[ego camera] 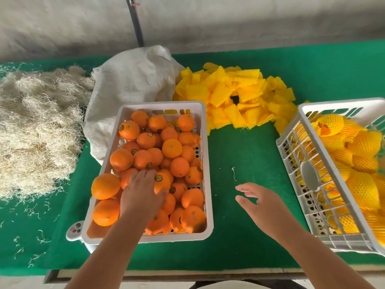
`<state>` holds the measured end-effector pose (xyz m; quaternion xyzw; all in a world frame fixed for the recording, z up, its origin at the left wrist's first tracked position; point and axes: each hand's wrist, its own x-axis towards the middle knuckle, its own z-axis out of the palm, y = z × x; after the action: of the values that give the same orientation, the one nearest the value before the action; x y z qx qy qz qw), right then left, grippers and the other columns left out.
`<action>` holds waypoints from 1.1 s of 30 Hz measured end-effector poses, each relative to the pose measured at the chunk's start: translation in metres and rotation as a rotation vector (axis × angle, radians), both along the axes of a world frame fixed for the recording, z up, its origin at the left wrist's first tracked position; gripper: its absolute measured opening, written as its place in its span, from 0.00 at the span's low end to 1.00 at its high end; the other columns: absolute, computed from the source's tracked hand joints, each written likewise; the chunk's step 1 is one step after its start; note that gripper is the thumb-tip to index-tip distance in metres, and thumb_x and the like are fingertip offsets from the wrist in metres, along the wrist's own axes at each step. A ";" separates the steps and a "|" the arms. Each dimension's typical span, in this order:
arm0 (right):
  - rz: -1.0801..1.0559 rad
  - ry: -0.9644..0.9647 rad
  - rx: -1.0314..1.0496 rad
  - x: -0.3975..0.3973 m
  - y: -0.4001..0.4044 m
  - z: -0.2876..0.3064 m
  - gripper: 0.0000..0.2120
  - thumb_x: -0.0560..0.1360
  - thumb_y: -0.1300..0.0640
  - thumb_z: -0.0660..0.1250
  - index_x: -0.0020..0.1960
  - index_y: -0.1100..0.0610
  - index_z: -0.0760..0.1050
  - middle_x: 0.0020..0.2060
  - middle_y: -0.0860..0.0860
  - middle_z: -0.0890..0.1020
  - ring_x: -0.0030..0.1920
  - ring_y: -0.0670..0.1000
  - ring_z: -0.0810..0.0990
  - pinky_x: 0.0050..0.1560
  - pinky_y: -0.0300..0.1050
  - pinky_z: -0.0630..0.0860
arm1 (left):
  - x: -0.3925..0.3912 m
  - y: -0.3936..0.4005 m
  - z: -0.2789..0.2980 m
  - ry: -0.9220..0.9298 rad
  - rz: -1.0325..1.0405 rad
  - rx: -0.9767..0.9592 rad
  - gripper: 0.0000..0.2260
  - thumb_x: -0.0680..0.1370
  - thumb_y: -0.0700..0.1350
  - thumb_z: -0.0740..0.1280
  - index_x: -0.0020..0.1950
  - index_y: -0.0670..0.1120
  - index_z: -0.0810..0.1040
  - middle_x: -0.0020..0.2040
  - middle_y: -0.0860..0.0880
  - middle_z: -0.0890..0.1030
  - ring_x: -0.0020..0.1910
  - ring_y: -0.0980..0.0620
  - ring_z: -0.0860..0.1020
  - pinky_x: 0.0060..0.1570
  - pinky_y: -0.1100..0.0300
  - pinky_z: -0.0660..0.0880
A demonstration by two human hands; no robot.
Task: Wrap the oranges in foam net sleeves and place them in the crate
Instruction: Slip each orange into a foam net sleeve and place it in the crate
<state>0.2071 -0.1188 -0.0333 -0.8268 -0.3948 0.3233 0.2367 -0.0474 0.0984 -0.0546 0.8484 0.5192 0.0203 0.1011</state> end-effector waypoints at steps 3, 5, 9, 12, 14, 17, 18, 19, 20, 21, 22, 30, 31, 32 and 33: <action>-0.011 0.012 0.017 0.005 -0.001 0.002 0.15 0.83 0.44 0.66 0.69 0.39 0.76 0.64 0.33 0.79 0.66 0.37 0.76 0.71 0.45 0.73 | 0.006 -0.005 0.004 -0.219 0.064 -0.093 0.32 0.73 0.64 0.76 0.73 0.54 0.75 0.67 0.53 0.78 0.69 0.49 0.74 0.60 0.49 0.79; 0.001 0.017 0.025 0.008 -0.001 0.004 0.15 0.83 0.44 0.66 0.70 0.39 0.76 0.63 0.33 0.79 0.66 0.37 0.76 0.71 0.45 0.73 | 0.015 -0.013 0.007 -0.340 0.071 -0.142 0.31 0.73 0.64 0.77 0.73 0.56 0.75 0.66 0.55 0.78 0.64 0.52 0.77 0.58 0.52 0.79; 0.025 0.031 0.042 0.017 -0.001 0.005 0.16 0.83 0.43 0.66 0.70 0.39 0.75 0.63 0.32 0.78 0.66 0.35 0.75 0.70 0.43 0.72 | 0.042 -0.033 0.018 -0.681 0.210 -0.463 0.25 0.73 0.61 0.79 0.68 0.60 0.78 0.62 0.60 0.80 0.56 0.57 0.82 0.50 0.59 0.80; 0.038 0.049 0.047 0.026 -0.006 0.005 0.16 0.83 0.42 0.66 0.70 0.39 0.75 0.64 0.32 0.79 0.66 0.35 0.75 0.70 0.42 0.72 | 0.068 -0.052 0.026 -1.163 0.412 -0.976 0.20 0.74 0.53 0.78 0.65 0.55 0.80 0.61 0.51 0.86 0.57 0.48 0.87 0.52 0.51 0.85; 0.046 0.061 0.043 0.038 -0.010 0.005 0.16 0.83 0.42 0.66 0.70 0.38 0.75 0.65 0.32 0.79 0.65 0.34 0.75 0.68 0.39 0.70 | 0.083 -0.061 0.027 -1.352 0.463 -1.090 0.16 0.80 0.47 0.73 0.68 0.50 0.80 0.62 0.48 0.86 0.61 0.44 0.85 0.55 0.45 0.85; 0.046 0.072 0.032 0.063 -0.013 0.004 0.16 0.83 0.43 0.66 0.71 0.39 0.75 0.65 0.33 0.79 0.65 0.35 0.76 0.68 0.38 0.70 | 0.098 -0.066 0.029 -1.485 0.569 -1.028 0.13 0.84 0.44 0.68 0.68 0.52 0.79 0.64 0.48 0.85 0.62 0.43 0.85 0.53 0.43 0.84; 0.051 0.067 0.025 0.074 -0.013 0.003 0.17 0.83 0.44 0.65 0.71 0.40 0.75 0.66 0.34 0.79 0.65 0.35 0.76 0.68 0.37 0.70 | 0.102 -0.065 0.030 -1.502 0.585 -0.998 0.13 0.84 0.45 0.67 0.69 0.52 0.79 0.65 0.48 0.84 0.63 0.44 0.84 0.53 0.43 0.84; 0.056 0.058 0.018 0.085 -0.013 0.002 0.17 0.83 0.44 0.65 0.71 0.40 0.75 0.66 0.35 0.79 0.65 0.36 0.76 0.67 0.37 0.70 | 0.106 -0.063 0.030 -1.525 0.596 -0.992 0.12 0.85 0.46 0.66 0.69 0.52 0.78 0.66 0.48 0.84 0.63 0.43 0.84 0.54 0.42 0.84; 0.058 0.054 0.010 0.096 -0.012 0.001 0.16 0.83 0.45 0.65 0.71 0.41 0.75 0.66 0.36 0.79 0.65 0.36 0.76 0.66 0.36 0.70 | 0.110 -0.062 0.031 -1.555 0.613 -1.002 0.14 0.85 0.47 0.66 0.70 0.52 0.77 0.67 0.47 0.83 0.64 0.43 0.84 0.55 0.40 0.84; 0.058 0.059 0.005 0.107 -0.011 0.000 0.16 0.83 0.45 0.65 0.71 0.42 0.76 0.66 0.37 0.80 0.64 0.37 0.77 0.66 0.36 0.70 | 0.114 -0.060 0.031 -1.585 0.630 -1.019 0.16 0.85 0.48 0.66 0.73 0.51 0.75 0.69 0.47 0.82 0.65 0.42 0.83 0.56 0.38 0.83; 0.055 0.068 0.004 0.118 -0.007 -0.001 0.16 0.84 0.46 0.65 0.70 0.43 0.76 0.66 0.38 0.80 0.64 0.38 0.77 0.65 0.36 0.70 | 0.120 -0.059 0.033 -1.602 0.635 -1.028 0.19 0.85 0.49 0.65 0.76 0.51 0.73 0.70 0.46 0.81 0.66 0.42 0.82 0.56 0.37 0.83; 0.101 -0.011 -0.003 0.217 0.072 -0.013 0.18 0.84 0.48 0.65 0.73 0.50 0.76 0.69 0.49 0.80 0.65 0.48 0.80 0.65 0.45 0.75 | 0.206 -0.053 0.028 -1.531 0.559 -1.005 0.14 0.85 0.51 0.64 0.71 0.53 0.78 0.69 0.48 0.82 0.64 0.44 0.83 0.47 0.44 0.85; 0.106 -0.030 -0.002 0.230 0.084 -0.017 0.19 0.84 0.48 0.65 0.73 0.51 0.75 0.70 0.50 0.79 0.66 0.50 0.79 0.65 0.46 0.75 | 0.221 -0.050 0.025 -1.518 0.550 -1.008 0.15 0.84 0.52 0.66 0.70 0.55 0.78 0.68 0.49 0.83 0.63 0.45 0.84 0.46 0.43 0.85; 0.110 -0.053 -0.006 0.242 0.097 -0.022 0.19 0.84 0.48 0.65 0.74 0.51 0.75 0.72 0.51 0.78 0.66 0.51 0.79 0.64 0.47 0.75 | 0.236 -0.046 0.022 -1.505 0.543 -1.012 0.16 0.81 0.53 0.68 0.69 0.56 0.78 0.66 0.50 0.84 0.62 0.46 0.85 0.46 0.42 0.85; 0.120 -0.086 -0.022 0.254 0.110 -0.027 0.20 0.84 0.48 0.65 0.74 0.52 0.75 0.73 0.52 0.77 0.67 0.52 0.78 0.64 0.47 0.74 | 0.251 -0.041 0.017 -1.494 0.538 -1.019 0.19 0.78 0.54 0.70 0.69 0.56 0.78 0.65 0.49 0.84 0.61 0.45 0.85 0.45 0.42 0.85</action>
<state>0.4611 -0.0088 -0.0607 -0.8174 -0.4498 0.3054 0.1906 0.2038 0.0570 -0.0375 0.3210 0.4447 0.3523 0.7583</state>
